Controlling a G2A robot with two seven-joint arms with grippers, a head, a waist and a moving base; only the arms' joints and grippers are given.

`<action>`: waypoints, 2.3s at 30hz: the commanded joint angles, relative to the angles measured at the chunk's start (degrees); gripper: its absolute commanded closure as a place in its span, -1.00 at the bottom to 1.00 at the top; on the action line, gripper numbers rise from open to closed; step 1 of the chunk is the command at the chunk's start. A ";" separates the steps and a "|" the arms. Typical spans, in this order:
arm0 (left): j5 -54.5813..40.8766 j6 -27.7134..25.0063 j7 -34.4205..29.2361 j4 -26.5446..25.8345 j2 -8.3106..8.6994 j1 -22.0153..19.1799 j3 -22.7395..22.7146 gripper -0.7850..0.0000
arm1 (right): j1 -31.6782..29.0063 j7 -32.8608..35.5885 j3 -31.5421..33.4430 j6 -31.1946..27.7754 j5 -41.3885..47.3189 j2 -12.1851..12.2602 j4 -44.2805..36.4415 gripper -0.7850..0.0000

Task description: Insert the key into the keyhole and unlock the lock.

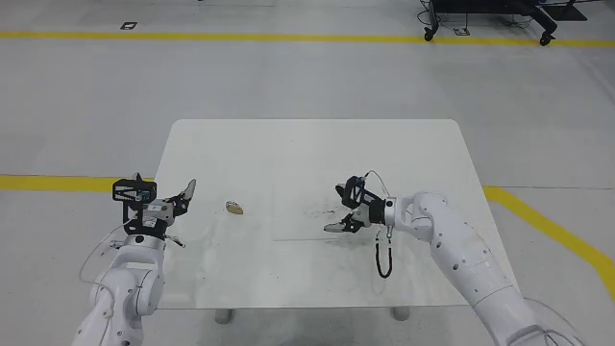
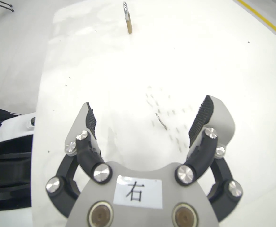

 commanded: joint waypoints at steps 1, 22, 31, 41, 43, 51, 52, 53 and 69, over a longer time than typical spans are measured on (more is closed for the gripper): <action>0.00 0.00 0.00 0.00 0.00 0.00 0.00 -1.00 | 0.95 0.19 -1.10 1.17 -3.44 -0.07 -0.16 0.07; 0.00 0.00 0.00 0.00 0.00 0.00 0.00 -1.00 | 4.51 -7.64 -6.72 5.48 -16.21 -0.50 3.71 1.00; 0.00 0.00 0.00 0.00 0.00 0.00 0.00 -1.00 | 4.23 -9.09 -5.83 5.80 -16.34 0.00 1.63 1.00; 0.00 0.00 0.00 0.00 0.00 0.00 0.00 -1.00 | 0.86 -11.83 3.11 3.73 5.08 1.14 3.31 1.00; 0.00 0.00 0.00 0.00 0.00 0.00 0.00 -1.00 | 1.54 -8.72 4.25 -0.40 15.84 1.00 6.46 1.00; 0.00 0.00 0.00 0.00 0.00 0.00 0.00 -1.00 | 3.03 -3.33 5.35 0.38 23.62 1.05 10.07 1.00; 0.00 0.00 0.00 0.00 0.00 0.00 0.00 -1.00 | 3.03 -3.33 5.35 0.38 23.62 1.05 10.07 1.00; 0.00 0.00 0.00 0.00 0.00 0.00 0.00 -1.00 | 3.03 -3.33 5.35 0.38 23.62 1.05 10.07 1.00; -41.57 -27.26 -12.62 2.74 -0.30 -3.87 1.63 -1.00 | 3.10 -1.99 2.44 -5.33 47.78 -0.54 14.65 1.00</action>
